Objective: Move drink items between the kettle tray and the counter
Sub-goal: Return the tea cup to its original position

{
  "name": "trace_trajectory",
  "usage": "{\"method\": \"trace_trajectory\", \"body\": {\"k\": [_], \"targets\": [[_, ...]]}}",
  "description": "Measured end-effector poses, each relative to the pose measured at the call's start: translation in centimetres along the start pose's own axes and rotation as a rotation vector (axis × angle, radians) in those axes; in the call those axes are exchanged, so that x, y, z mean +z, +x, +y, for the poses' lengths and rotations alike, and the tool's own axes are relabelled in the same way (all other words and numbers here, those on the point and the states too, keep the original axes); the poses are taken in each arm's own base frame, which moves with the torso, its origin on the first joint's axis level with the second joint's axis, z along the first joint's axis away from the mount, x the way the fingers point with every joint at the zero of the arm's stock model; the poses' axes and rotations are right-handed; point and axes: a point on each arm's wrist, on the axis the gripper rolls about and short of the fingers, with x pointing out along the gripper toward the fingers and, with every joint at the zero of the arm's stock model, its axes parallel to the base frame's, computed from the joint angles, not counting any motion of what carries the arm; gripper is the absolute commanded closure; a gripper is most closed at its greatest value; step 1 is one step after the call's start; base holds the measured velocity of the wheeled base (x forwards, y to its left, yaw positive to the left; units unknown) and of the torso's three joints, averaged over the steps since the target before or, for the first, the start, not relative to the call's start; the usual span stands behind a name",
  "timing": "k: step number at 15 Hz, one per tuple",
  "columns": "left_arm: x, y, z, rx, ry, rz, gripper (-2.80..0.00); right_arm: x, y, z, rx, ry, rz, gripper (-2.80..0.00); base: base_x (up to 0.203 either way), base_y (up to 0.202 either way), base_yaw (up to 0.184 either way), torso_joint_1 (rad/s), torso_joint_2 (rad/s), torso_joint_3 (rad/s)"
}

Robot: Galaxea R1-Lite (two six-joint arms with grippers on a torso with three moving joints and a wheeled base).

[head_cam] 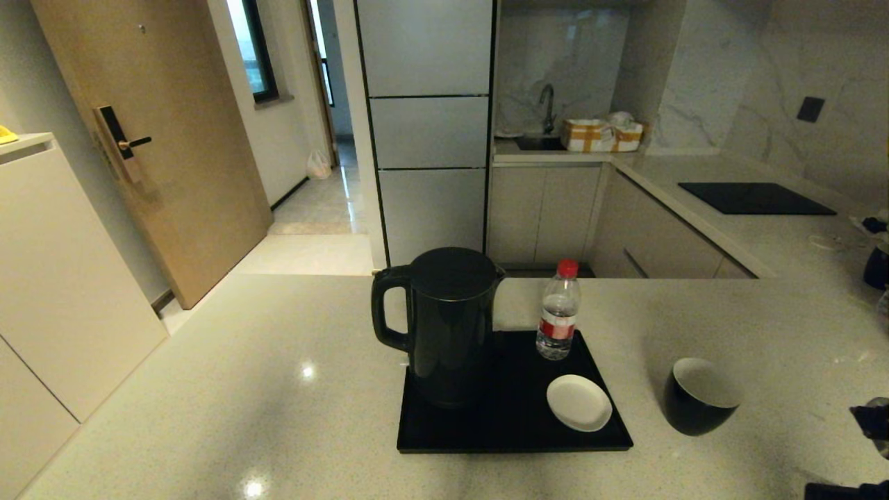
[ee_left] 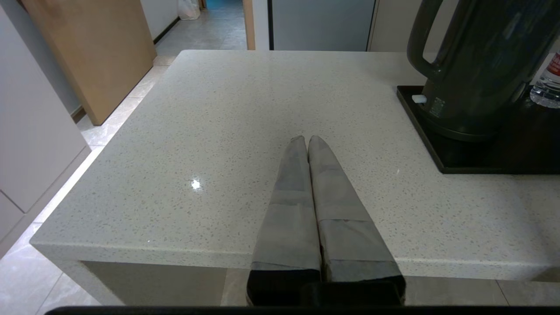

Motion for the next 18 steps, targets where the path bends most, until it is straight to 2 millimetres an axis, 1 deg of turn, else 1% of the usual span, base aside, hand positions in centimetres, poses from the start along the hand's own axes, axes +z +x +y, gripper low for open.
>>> {"method": "trace_trajectory", "body": {"k": [4,5,7,8,12,18], "targets": [[0.0,0.0,0.0,0.000,0.000,0.000,0.00,-0.5,4.4,1.9,-0.068,0.048,0.006,0.00,0.000,0.000,0.000,0.000,0.00,0.000],[0.0,0.0,0.0,0.001,0.000,0.000,0.00,-0.7,5.3,2.2,-0.077,0.066,-0.004,0.00,0.000,0.000,0.000,0.000,0.00,0.000],[0.0,0.0,0.0,0.000,0.000,0.000,0.00,-0.8,6.3,2.7,-0.075,0.097,-0.028,0.00,0.000,0.000,0.000,0.000,0.00,0.000],[0.0,0.0,0.0,0.000,0.000,0.000,0.00,-1.1,6.7,2.7,-0.091,0.088,-0.009,-2.80,0.000,0.000,0.000,0.000,0.00,0.000],[0.0,0.0,0.0,0.000,0.000,0.000,0.00,-2.0,8.2,2.9,-0.132,0.059,0.049,-2.80,0.000,0.000,0.000,0.000,0.00,0.000],[0.0,0.0,0.0,0.000,0.000,0.000,0.00,-2.4,10.6,3.5,-0.141,0.074,0.034,-2.80,0.000,0.000,0.000,0.000,0.00,0.000]]}}
